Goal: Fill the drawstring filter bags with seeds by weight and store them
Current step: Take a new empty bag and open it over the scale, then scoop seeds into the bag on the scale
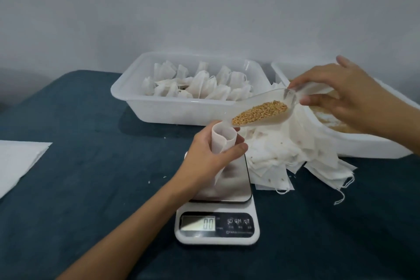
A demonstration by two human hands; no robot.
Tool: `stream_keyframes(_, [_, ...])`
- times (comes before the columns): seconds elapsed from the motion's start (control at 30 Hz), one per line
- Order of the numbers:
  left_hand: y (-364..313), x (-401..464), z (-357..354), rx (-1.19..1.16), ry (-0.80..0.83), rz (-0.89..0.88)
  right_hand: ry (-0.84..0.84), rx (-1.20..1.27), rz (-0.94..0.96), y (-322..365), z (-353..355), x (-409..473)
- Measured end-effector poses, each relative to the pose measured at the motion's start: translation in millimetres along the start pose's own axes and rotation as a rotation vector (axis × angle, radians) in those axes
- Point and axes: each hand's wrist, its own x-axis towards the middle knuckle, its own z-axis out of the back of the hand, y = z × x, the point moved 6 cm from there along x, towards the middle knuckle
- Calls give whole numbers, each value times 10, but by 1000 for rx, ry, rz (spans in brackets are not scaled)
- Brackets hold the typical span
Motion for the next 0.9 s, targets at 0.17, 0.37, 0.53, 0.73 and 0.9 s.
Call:
stream_keyframes(0.17, [14, -1, -2, 6, 0, -12, -34, -109, 32, 74, 49, 19])
stream_keyframes(0.37, [6, 3, -3, 7, 2, -26, -43, -165, 79, 157, 70, 66])
stream_keyframes(0.53, [15, -2, -9, 8, 13, -13, -66, -275, 124, 227, 96, 70])
stream_keyframes(0.73, [82, 15, -13, 52, 19, 25, -67, -342, 152, 316, 102, 85])
stream_keyframes(0.9, [78, 9, -19, 43, 22, 39, -78, -353, 160, 359, 105, 87])
